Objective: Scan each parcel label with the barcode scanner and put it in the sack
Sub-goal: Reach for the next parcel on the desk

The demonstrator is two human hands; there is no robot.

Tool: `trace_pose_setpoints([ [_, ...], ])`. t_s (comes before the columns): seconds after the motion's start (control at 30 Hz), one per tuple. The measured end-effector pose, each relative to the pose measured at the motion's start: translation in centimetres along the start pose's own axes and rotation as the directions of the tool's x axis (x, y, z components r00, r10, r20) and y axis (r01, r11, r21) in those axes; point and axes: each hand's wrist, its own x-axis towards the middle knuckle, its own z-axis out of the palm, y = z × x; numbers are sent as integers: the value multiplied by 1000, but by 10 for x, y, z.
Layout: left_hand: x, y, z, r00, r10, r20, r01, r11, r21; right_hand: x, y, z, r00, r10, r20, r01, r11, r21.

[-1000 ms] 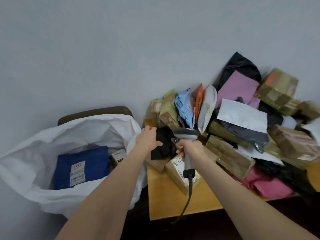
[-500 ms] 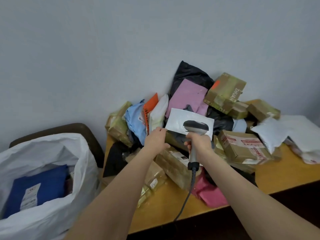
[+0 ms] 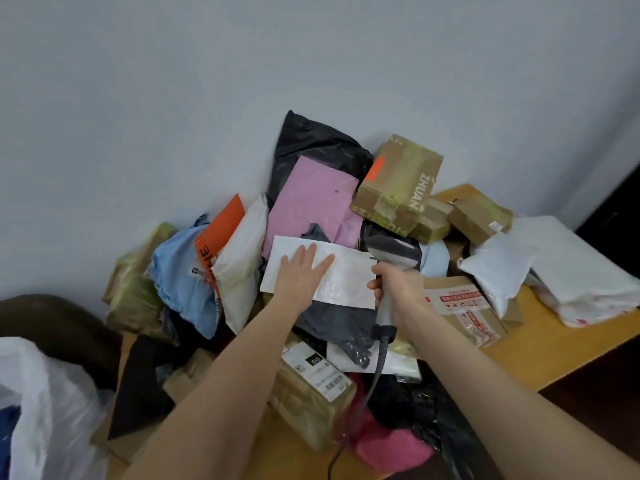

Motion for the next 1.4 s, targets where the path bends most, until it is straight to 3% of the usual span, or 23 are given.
trace_pose_setpoints([
  [0.07,6,-5,-2,992,39,-122,-42,999,-20,7,-3,-3,1000,3,9,-4,1000,12],
  [0.17,7,-13,-17,987,44,-156,-75,976,-202,10,-9,-7,999,-19,51,16,998,56],
  [0.23,6,-18,-37,937,-129,-325,-2,928,-373,6,-13,-10,995,-53,90,45,995,89],
  [0.27,5,-24,-47,906,-252,-341,67,878,-473,4,-15,-11,992,-76,104,65,992,104],
  [0.37,-7,-39,-80,788,-578,-210,263,625,-735,-7,-21,-13,980,-131,150,110,984,139],
  [0.43,-24,-42,-97,711,-702,-42,276,334,-901,-14,-25,-15,973,-141,185,116,983,140],
  [0.53,-58,-32,-109,683,-711,165,156,-78,-985,-23,-27,-19,958,-147,245,115,984,139],
  [0.7,-110,-9,-116,712,-616,338,156,-331,-931,-46,-21,-22,918,-99,385,62,992,108],
  [0.87,-149,11,-111,803,-493,336,175,-344,-922,-64,0,-18,930,-125,345,214,948,-235],
  [0.93,-160,14,-113,820,-476,316,103,-420,-901,-71,8,-17,929,-164,332,265,920,-289],
  [1.0,-167,11,-115,790,-514,334,60,-477,-877,-75,16,-17,915,-185,359,307,897,-318],
  [1.1,-179,2,-111,740,-551,386,148,-426,-892,-81,29,-16,900,-201,386,343,875,-343],
  [1.23,-199,-8,-99,750,-497,436,226,-426,-876,-91,41,-12,873,-223,434,395,846,-359],
  [1.4,-214,-14,-84,669,-637,383,164,-377,-912,-108,51,-12,880,-244,409,364,898,-248],
])
